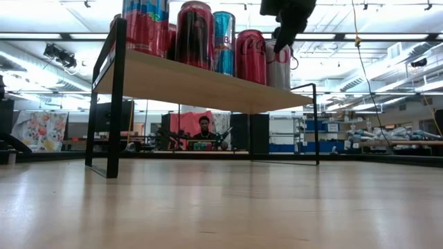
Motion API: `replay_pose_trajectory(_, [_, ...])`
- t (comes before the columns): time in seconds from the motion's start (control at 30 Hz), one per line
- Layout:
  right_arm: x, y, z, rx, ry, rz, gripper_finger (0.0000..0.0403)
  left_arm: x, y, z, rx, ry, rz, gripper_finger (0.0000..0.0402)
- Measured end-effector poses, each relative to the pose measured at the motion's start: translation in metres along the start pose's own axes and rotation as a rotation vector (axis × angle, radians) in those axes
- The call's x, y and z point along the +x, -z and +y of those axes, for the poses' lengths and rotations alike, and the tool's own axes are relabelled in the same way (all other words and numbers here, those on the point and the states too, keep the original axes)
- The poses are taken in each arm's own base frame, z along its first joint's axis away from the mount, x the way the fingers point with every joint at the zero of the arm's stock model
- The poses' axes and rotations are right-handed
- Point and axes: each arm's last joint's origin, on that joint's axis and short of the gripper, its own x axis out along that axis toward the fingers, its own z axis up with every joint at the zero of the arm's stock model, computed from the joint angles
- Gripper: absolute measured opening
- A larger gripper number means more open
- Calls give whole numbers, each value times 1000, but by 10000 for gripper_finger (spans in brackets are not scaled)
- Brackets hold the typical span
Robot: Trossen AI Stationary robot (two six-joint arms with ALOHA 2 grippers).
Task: Place canned beverage on shelf
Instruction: Put the red and silver soda can on the shelf and aligned with the other red and silver soda can on the shelf
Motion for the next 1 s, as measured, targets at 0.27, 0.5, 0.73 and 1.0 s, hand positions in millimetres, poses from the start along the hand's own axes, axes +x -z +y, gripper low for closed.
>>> replay_pose_trajectory(0.27, [0, 1, 0, -130, -4, 5, 336, 0, 0, 0, 0, 0, 0, 354])
replay_pose_trajectory(0.5, [0, 2, 0, -107, -3, 22, 344, 0, 0, 0, 0, 0, 0, 354])
replay_pose_trajectory(0.73, [2, 6, -2, -39, -36, 57, 369, 0, 0, 0, 0, 0, 0, 354])
replay_pose_trajectory(1.0, [-2, 10, -7, 1, -44, 52, 397, 0, 0, 0, 1, 0, 0, 354])
